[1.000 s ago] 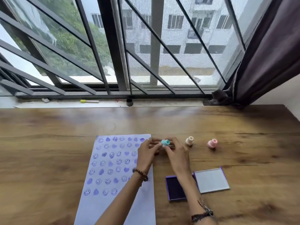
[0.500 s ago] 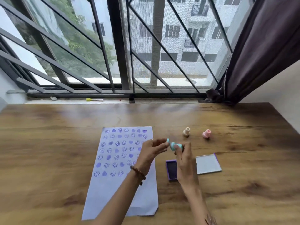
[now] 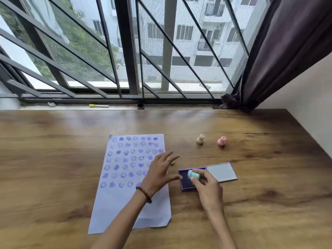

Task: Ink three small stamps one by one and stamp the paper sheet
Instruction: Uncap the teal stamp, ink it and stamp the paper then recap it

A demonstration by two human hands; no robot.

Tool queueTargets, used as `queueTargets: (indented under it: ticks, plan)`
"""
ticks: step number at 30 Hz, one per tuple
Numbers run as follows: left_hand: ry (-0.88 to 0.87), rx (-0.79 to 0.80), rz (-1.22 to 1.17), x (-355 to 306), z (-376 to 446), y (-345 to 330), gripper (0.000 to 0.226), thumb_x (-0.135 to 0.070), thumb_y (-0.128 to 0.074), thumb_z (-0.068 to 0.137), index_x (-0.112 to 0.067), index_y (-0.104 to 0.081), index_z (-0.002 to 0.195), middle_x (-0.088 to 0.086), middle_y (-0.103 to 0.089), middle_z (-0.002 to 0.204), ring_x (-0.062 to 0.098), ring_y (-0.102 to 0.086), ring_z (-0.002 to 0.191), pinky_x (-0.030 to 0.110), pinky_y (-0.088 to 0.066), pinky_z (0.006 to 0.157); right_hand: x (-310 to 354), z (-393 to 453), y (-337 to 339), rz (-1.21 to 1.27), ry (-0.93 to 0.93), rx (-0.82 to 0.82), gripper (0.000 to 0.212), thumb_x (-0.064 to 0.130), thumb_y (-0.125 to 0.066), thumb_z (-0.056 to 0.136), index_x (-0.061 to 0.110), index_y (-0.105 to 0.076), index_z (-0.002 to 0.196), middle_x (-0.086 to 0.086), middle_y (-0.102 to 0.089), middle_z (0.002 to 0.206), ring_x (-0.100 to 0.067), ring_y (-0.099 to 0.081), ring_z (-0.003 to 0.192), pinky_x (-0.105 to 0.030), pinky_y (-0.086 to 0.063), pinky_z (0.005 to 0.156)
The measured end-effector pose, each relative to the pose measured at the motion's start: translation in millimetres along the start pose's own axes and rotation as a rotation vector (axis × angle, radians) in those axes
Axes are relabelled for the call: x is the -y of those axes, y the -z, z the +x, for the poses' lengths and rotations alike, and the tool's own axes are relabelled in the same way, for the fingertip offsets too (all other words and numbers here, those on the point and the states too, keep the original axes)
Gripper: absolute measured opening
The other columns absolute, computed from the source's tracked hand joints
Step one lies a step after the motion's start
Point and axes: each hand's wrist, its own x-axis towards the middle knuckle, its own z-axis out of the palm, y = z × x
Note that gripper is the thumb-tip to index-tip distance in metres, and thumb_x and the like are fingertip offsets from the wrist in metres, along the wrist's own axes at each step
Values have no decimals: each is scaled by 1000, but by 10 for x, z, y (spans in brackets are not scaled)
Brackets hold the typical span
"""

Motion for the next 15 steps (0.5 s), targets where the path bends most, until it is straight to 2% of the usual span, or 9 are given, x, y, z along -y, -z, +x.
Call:
queueTargets:
  ticks: [2,4,6,9,15]
  plan:
    - [-18,60,108,14,-112,-80,87,-56,-70,64,-34,-28,138,-8,-12,153,11,-4,138,33,-7,114,-31,-79,-23,-221,134,-50,21,5,-69,76,20,-68,91,-2,-66,89,-19,-65,82,-23,-46,72]
    - [-8,93,185,20,-173,-166,90,-62,-68,62,-37,-27,138,-9,-4,154,13,6,140,37,0,115,-52,-155,-63,-390,259,-68,24,5,-68,78,14,-66,101,-3,-67,97,-22,-65,85,-32,-50,72]
    - [-1,85,209,10,-183,-207,84,-63,-66,63,-34,-34,135,-7,-6,156,19,7,143,40,3,116,-51,-212,-107,-538,375,-68,23,6,-69,78,14,-65,99,-3,-68,95,-22,-68,80,-33,-55,61]
    - [5,54,210,18,-184,-229,77,-62,-66,64,-34,-39,131,-7,-11,155,19,7,143,40,5,116,-40,-246,-150,-727,492,-85,26,5,-79,67,14,-67,89,0,-67,78,-16,-68,65,-25,-54,44]
    - [39,51,153,32,-206,-240,73,-61,-66,66,-37,-40,130,-8,-12,155,17,8,143,42,6,116,-6,-109,-130,-844,482,31,41,-5,-85,48,12,-66,80,-3,-64,68,-18,-65,55,-23,-49,42]
